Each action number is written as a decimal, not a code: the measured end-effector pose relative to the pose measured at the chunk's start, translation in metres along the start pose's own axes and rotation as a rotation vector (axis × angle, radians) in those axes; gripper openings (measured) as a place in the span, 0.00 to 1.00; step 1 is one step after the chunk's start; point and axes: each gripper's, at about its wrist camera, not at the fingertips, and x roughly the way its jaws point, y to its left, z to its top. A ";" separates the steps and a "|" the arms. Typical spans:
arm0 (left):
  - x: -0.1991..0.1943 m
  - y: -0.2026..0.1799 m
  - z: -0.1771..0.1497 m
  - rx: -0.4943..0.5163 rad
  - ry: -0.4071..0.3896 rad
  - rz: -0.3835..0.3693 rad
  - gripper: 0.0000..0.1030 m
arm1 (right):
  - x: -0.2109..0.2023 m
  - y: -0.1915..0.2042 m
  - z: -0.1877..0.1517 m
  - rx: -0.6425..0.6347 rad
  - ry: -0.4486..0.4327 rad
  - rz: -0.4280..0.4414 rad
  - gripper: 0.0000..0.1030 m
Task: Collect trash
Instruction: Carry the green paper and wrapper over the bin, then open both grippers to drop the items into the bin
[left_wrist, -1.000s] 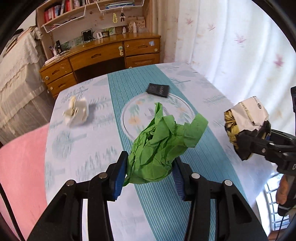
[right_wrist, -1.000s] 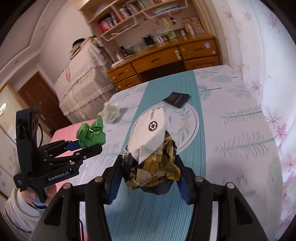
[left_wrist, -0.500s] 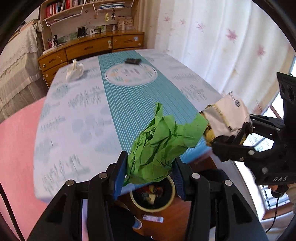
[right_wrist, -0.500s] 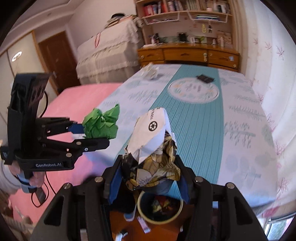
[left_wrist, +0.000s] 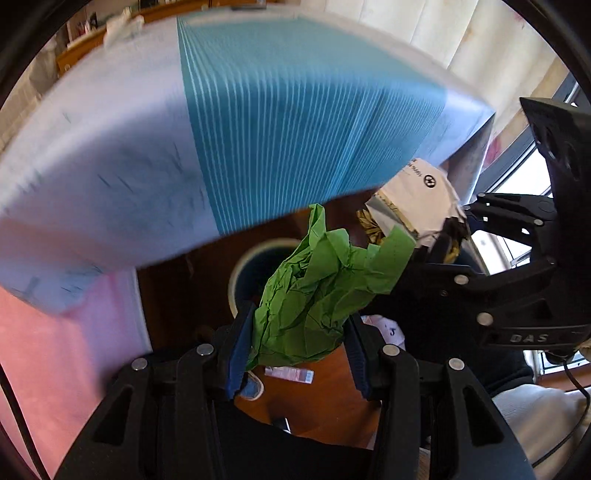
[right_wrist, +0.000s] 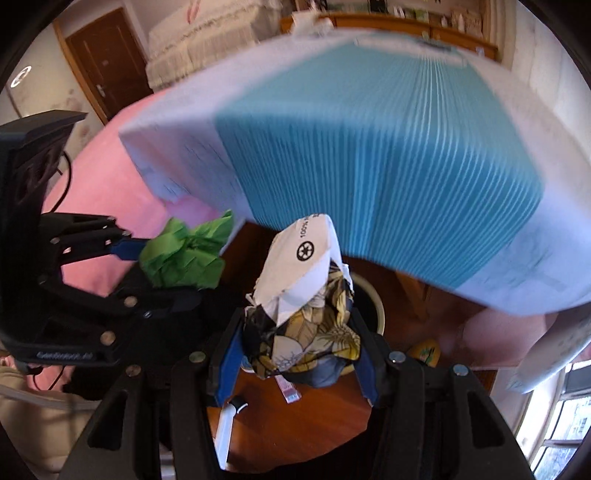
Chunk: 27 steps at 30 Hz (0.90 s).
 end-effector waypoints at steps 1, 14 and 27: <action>0.008 0.000 -0.002 -0.004 0.004 0.009 0.43 | 0.013 -0.005 -0.003 0.013 0.007 -0.009 0.52; 0.150 0.009 -0.006 -0.101 0.114 0.111 0.44 | 0.169 -0.067 -0.043 0.280 0.151 -0.050 0.54; 0.208 0.047 0.004 -0.280 0.250 0.081 0.61 | 0.218 -0.087 -0.040 0.409 0.249 -0.020 0.60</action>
